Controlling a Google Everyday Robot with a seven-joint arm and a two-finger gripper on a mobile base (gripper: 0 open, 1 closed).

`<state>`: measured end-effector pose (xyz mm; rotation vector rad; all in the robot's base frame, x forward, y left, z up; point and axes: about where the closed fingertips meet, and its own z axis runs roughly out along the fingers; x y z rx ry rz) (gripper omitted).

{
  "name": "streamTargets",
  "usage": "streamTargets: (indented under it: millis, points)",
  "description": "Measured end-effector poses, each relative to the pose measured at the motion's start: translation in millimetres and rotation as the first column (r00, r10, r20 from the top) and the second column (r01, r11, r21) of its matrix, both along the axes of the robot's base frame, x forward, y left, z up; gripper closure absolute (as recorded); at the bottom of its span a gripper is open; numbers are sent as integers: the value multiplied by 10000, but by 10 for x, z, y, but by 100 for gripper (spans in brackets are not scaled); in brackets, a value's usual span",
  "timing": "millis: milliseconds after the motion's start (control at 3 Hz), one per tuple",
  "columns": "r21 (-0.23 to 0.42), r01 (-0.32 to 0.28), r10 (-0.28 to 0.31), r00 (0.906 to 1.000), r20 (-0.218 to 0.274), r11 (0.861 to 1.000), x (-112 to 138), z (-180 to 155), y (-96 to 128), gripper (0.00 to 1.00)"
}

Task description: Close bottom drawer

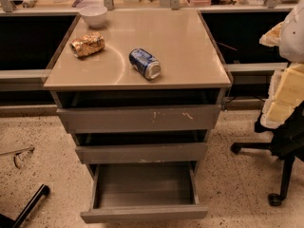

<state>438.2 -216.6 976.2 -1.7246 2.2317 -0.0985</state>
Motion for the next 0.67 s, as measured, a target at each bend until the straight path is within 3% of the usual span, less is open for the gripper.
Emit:
streamTargets:
  millis: [333, 667]
  points:
    - [-12, -79, 79, 10000, 13, 10000, 3, -63, 38, 0]
    - [491, -333, 344, 9992, -222, 9982, -18, -516, 210, 0]
